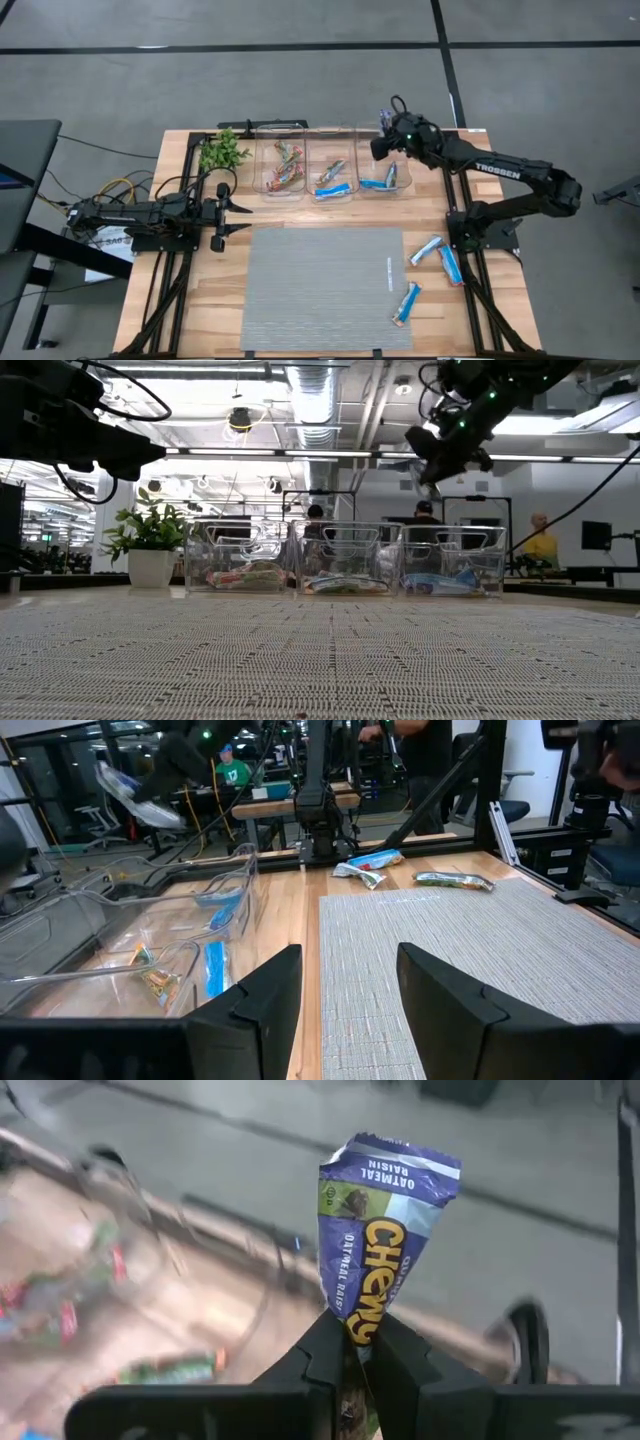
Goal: Pick and place Granola Bars by type
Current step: Put the blue granola bar into the right transparent bin, then put the yellow granola bar into the middle transparent bin
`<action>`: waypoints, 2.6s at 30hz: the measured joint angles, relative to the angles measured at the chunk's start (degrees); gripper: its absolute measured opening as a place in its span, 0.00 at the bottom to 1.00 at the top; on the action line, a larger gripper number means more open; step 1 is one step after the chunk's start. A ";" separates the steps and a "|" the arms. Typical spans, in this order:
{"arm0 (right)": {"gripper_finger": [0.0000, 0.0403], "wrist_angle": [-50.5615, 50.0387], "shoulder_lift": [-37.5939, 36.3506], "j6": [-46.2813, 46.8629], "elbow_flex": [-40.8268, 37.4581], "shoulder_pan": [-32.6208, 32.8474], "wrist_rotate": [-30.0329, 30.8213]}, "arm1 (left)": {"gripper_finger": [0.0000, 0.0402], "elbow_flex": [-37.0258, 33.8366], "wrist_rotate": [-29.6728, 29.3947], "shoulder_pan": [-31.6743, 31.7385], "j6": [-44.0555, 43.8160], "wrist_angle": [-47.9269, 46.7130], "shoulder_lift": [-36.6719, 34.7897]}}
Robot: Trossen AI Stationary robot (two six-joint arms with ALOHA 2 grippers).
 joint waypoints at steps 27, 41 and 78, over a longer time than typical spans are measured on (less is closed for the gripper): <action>0.49 -11.14 2.94 5.47 0.00 1.72 -13.32 | 0.40 0.00 0.00 -0.02 0.00 0.00 -0.02; 0.59 10.86 -6.84 5.33 0.02 9.97 -16.56 | 0.40 0.00 0.04 -0.01 0.00 -0.01 -0.01; 0.57 -10.08 2.38 10.72 0.02 66.38 -45.47 | 0.40 0.00 0.02 0.00 0.00 0.00 0.00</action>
